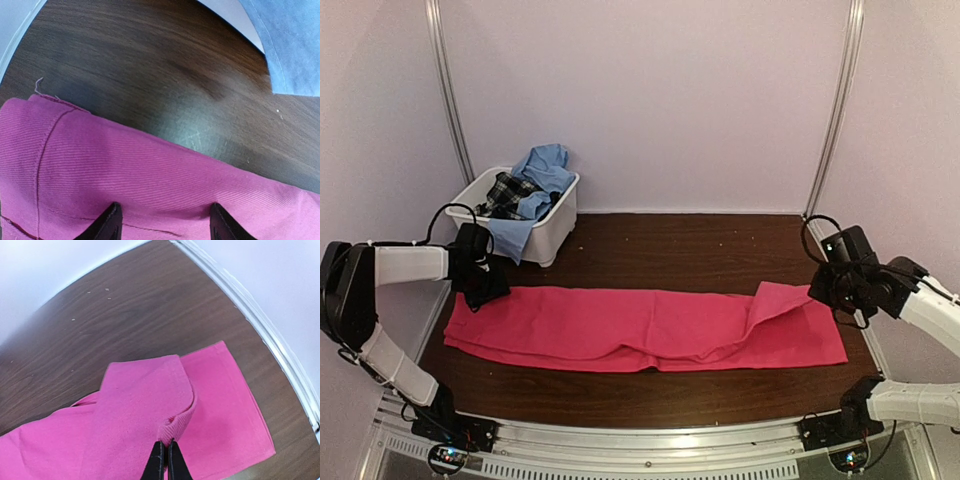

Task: Fold and stack the mixed laundry pile
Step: Fold the flattened trousers at the center of the board.

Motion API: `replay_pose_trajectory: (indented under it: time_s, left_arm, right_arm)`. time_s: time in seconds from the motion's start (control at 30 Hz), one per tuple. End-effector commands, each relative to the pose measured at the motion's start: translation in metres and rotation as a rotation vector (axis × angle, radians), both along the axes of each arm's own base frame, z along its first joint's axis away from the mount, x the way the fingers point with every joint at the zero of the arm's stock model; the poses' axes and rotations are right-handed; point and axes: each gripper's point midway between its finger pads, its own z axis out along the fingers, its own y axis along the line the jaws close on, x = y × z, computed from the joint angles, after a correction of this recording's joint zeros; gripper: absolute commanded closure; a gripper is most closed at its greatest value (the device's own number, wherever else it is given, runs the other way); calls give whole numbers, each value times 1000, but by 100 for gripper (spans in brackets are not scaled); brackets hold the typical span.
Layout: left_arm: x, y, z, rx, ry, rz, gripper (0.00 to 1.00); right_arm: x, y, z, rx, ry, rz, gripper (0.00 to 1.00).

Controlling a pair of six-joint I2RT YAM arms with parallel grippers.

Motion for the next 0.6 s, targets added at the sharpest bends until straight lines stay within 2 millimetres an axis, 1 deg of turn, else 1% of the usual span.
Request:
replay_pose_trajectory:
  time_s: [0.0,0.1,0.23,0.27,0.3,0.33,0.37,0.4,0.43,0.47,0.5,0.57]
  left_arm:
    - [3,2,1,5,-19,-2,39]
    - [-1,5,6,23,-27,-11,37]
    - [-6,14,15,53,-40,-5,35]
    - [-8,16,17,57,-37,0,34]
    - [-10,19,18,58,-35,4,34]
    - [-12,22,18,52,-29,12,34]
    - [-13,24,19,44,-29,17,34]
    - [-13,26,21,40,-31,19,33]
    - [-12,26,25,35,-43,10,33]
    - [-10,21,30,23,-63,-21,32]
    - [-7,11,38,-11,-98,-71,31]
    - [-3,-7,50,-63,-145,-173,30]
  right_arm:
    - [-27,-39,-20,46,15,-221,100]
    - [-30,-56,-20,69,-8,-290,100]
    - [-27,-79,-10,47,-45,-343,100]
    - [-26,-86,-10,40,-42,-356,100]
    - [-25,-88,-14,44,-28,-353,100]
    - [-23,-88,-19,56,-15,-341,94]
    - [-22,-86,-26,71,5,-328,83]
    - [-22,-84,-33,82,23,-321,64]
    - [-23,-83,-37,89,36,-314,47]
    - [-23,-81,-37,97,36,-304,36]
    - [-22,-79,-34,101,23,-289,27]
    - [-14,-75,-19,99,-35,-235,20]
